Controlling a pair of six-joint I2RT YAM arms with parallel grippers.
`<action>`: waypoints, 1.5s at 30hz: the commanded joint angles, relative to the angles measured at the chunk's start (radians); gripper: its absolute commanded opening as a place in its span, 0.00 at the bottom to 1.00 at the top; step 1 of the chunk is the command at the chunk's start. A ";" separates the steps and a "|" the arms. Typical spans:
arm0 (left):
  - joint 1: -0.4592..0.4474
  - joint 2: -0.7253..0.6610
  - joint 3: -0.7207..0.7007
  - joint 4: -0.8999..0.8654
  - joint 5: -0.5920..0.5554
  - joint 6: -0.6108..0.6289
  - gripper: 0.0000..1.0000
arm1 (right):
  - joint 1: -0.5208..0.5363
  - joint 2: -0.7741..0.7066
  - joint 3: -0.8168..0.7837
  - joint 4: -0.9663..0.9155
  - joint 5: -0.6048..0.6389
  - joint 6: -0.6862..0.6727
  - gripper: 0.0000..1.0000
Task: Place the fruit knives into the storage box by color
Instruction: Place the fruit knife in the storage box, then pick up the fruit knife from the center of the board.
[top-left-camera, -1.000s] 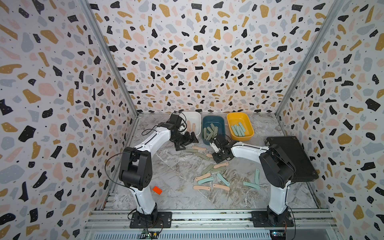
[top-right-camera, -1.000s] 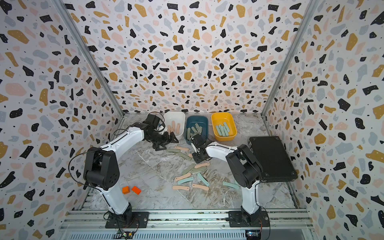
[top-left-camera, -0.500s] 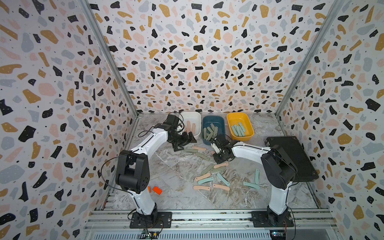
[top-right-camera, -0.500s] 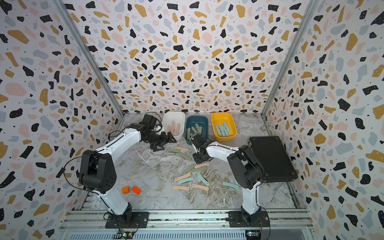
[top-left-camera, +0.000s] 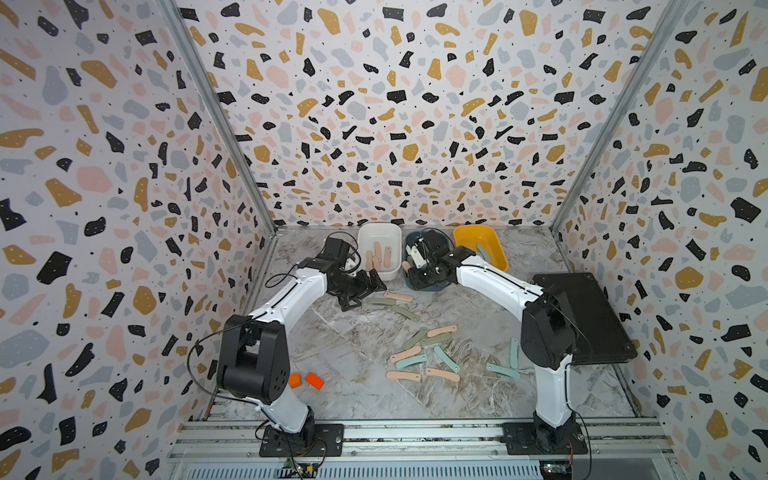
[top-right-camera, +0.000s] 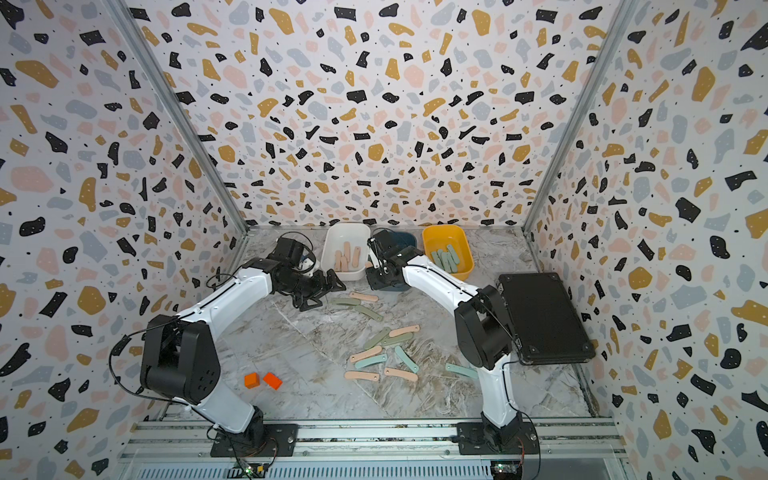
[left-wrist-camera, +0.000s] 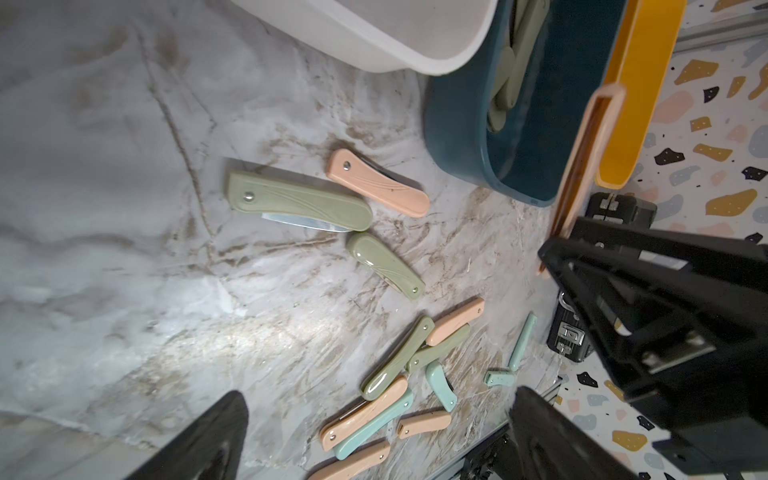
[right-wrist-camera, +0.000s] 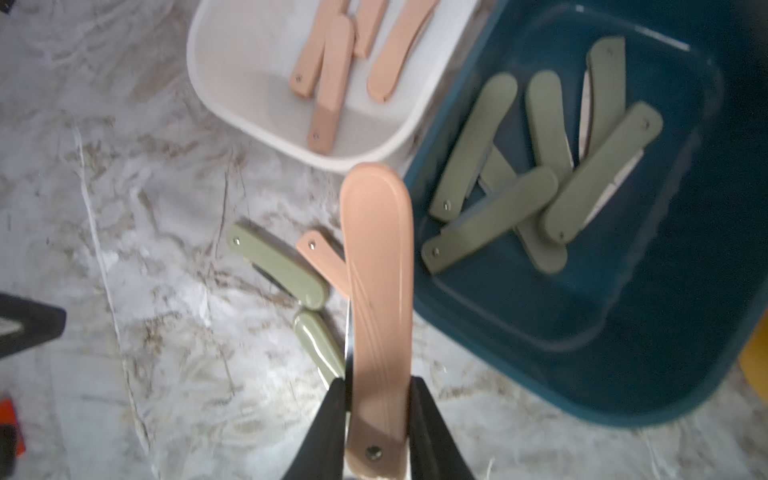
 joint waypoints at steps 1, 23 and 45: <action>0.020 -0.047 -0.016 -0.003 -0.028 0.012 0.99 | 0.002 0.087 0.134 -0.048 -0.004 0.003 0.22; 0.027 -0.097 -0.156 0.043 -0.028 0.019 0.99 | -0.016 0.526 0.695 0.041 0.061 -0.127 0.25; -0.018 -0.229 -0.318 0.049 -0.025 -0.010 0.99 | 0.031 -0.052 -0.047 0.153 -0.011 -0.121 0.51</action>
